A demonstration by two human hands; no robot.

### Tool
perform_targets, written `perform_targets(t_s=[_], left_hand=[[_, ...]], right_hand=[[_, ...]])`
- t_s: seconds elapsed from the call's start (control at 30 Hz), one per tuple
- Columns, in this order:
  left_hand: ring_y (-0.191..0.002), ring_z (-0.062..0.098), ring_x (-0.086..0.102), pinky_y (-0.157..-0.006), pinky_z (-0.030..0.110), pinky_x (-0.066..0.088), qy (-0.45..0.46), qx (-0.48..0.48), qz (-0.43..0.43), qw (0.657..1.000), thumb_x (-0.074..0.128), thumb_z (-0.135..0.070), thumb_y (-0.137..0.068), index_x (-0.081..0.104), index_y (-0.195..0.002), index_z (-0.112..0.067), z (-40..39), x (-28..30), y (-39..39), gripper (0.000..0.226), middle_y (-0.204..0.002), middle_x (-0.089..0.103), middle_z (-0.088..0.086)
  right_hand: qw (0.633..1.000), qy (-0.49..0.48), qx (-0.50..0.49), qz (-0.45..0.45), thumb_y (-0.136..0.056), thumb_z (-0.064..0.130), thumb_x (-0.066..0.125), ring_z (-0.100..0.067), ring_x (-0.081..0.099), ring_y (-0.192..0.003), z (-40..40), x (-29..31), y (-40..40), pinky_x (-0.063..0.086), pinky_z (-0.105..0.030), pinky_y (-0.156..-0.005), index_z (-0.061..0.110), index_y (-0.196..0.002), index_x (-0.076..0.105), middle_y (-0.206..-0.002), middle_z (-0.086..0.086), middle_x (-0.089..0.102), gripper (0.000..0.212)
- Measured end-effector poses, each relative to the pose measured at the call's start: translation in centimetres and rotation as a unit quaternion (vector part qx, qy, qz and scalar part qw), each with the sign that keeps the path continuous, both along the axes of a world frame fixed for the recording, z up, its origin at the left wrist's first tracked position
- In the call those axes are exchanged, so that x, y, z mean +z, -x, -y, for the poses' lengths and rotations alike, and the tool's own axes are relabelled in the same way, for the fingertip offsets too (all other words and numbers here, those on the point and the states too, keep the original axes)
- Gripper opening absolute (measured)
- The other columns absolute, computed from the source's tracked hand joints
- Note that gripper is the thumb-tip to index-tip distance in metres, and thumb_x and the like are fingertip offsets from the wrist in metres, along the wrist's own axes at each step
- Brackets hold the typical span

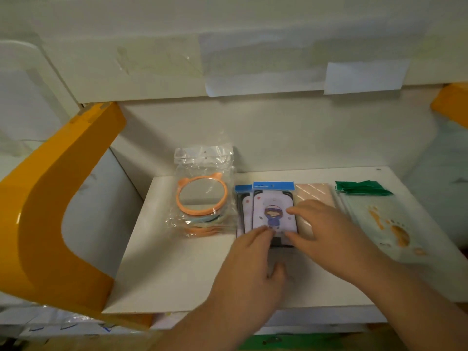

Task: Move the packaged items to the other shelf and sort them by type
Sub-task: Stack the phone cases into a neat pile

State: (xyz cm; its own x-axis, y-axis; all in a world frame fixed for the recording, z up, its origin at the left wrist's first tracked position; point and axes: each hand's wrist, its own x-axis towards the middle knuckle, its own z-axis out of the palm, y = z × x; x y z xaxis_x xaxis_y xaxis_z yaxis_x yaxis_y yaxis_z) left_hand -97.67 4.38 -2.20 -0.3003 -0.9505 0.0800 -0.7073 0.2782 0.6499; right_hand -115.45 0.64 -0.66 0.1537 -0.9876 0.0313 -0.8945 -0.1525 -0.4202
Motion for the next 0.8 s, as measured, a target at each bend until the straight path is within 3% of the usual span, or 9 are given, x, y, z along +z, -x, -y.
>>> perform_targets(t_s=[0.07, 0.1, 0.17, 0.27, 0.4, 0.5, 0.6, 0.7, 0.8], left_hand=[[-0.148, 0.005, 0.009, -0.119, 0.016, 0.003, -0.046, 0.043, 0.039, 0.997, 0.056, -0.033, -0.093, 0.021, -0.156, -0.032, -0.5, -1.0, 0.6, 0.072, -0.162, 0.016, -0.012], [-0.151, 0.010, 0.005, -0.121, 0.023, 0.005, -0.055, 0.062, 0.050, 0.995, 0.056, -0.034, -0.091, 0.017, -0.156, -0.035, -0.7, -1.3, 0.9, 0.076, -0.163, 0.011, -0.012], [-0.145, 0.010, 0.021, -0.119, 0.027, 0.024, -0.092, 0.091, -0.009, 0.991, 0.057, -0.033, -0.083, 0.024, -0.152, -0.039, -0.8, -1.6, 1.2, 0.077, -0.154, 0.025, -0.014], [-0.120, -0.002, 0.044, -0.096, 0.015, 0.038, -0.187, 0.153, -0.115, 0.964, 0.063, -0.023, -0.082, 0.047, -0.132, -0.042, -0.6, -1.3, 1.4, 0.056, -0.124, 0.043, -0.023], [-0.113, 0.013, 0.061, -0.097, 0.041, 0.053, -0.261, 0.220, -0.248, 0.907, 0.063, -0.029, -0.073, 0.060, -0.119, -0.045, -0.5, -1.1, 2.0, 0.049, -0.120, 0.065, -0.011], [-0.106, 0.016, 0.066, -0.094, 0.039, 0.054, -0.282, 0.262, -0.314, 0.868, 0.065, -0.015, -0.087, 0.063, -0.118, -0.033, -0.2, -0.7, 2.5, 0.037, -0.111, 0.073, -0.007], [-0.105, 0.022, 0.065, -0.091, 0.040, 0.054, -0.300, 0.304, -0.341, 0.837, 0.066, -0.018, -0.087, 0.065, -0.118, -0.023, 0.4, -0.7, 2.7, 0.032, -0.110, 0.073, 0.002], [-0.091, 0.025, 0.061, -0.074, 0.036, 0.049, -0.321, 0.351, -0.366, 0.800, 0.069, -0.022, -0.084, 0.065, -0.116, -0.010, 1.3, -0.5, 2.8, 0.034, -0.102, 0.070, 0.011], [-0.075, 0.022, 0.057, -0.061, 0.031, 0.043, -0.347, 0.365, -0.390, 0.771, 0.066, -0.016, -0.091, 0.070, -0.106, -0.008, 2.1, 0.0, 3.2, 0.018, -0.087, 0.069, 0.011]], right_hand=[[1.000, -0.018, 0.006, -0.004, -0.091, 0.045, 0.061, -0.006, 0.044, -0.124, -0.3, -1.1, 0.4, 0.030, -0.015, -0.094, 0.033, -0.138, 0.051, -0.139, 0.012, 0.049, 0.049], [1.000, -0.024, 0.008, 0.000, -0.092, 0.046, 0.060, -0.005, 0.043, -0.125, -0.3, -1.6, 0.6, 0.029, -0.014, -0.095, 0.033, -0.138, 0.051, -0.139, 0.013, 0.047, 0.049], [1.000, -0.024, 0.009, 0.017, -0.092, 0.047, 0.059, -0.005, 0.041, -0.126, -0.4, -2.2, 0.8, 0.028, -0.014, -0.098, 0.032, -0.138, 0.053, -0.140, 0.012, 0.045, 0.048], [0.999, -0.024, 0.012, 0.035, -0.091, 0.050, 0.059, -0.006, 0.041, -0.127, -0.4, -2.7, 0.8, 0.030, -0.015, -0.100, 0.029, -0.138, 0.054, -0.142, 0.010, 0.041, 0.052], [0.998, -0.039, 0.029, 0.042, -0.088, 0.054, 0.063, -0.008, 0.038, -0.130, -0.7, -2.6, 0.8, 0.034, -0.019, -0.104, 0.029, -0.143, 0.048, -0.145, 0.010, 0.034, 0.063], [0.998, -0.029, 0.037, 0.031, -0.088, 0.050, 0.065, -0.008, 0.038, -0.131, -0.8, -2.9, 1.1, 0.039, -0.021, -0.106, 0.032, -0.143, 0.045, -0.146, 0.010, 0.034, 0.062], [0.999, -0.005, 0.049, 0.022, -0.090, 0.049, 0.063, -0.008, 0.039, -0.131, -0.9, -3.2, 1.5, 0.040, -0.021, -0.105, 0.034, -0.142, 0.046, -0.144, 0.011, 0.037, 0.056], [0.998, 0.008, 0.054, 0.010, -0.092, 0.050, 0.060, -0.008, 0.039, -0.131, -0.8, -3.4, 1.9, 0.041, -0.023, -0.105, 0.035, -0.143, 0.045, -0.144, 0.011, 0.038, 0.055], [0.998, 0.012, 0.059, 0.009, -0.092, 0.050, 0.059, -0.008, 0.040, -0.130, -0.7, -3.5, 2.4, 0.039, -0.022, -0.104, 0.036, -0.142, 0.046, -0.143, 0.012, 0.039, 0.054]])
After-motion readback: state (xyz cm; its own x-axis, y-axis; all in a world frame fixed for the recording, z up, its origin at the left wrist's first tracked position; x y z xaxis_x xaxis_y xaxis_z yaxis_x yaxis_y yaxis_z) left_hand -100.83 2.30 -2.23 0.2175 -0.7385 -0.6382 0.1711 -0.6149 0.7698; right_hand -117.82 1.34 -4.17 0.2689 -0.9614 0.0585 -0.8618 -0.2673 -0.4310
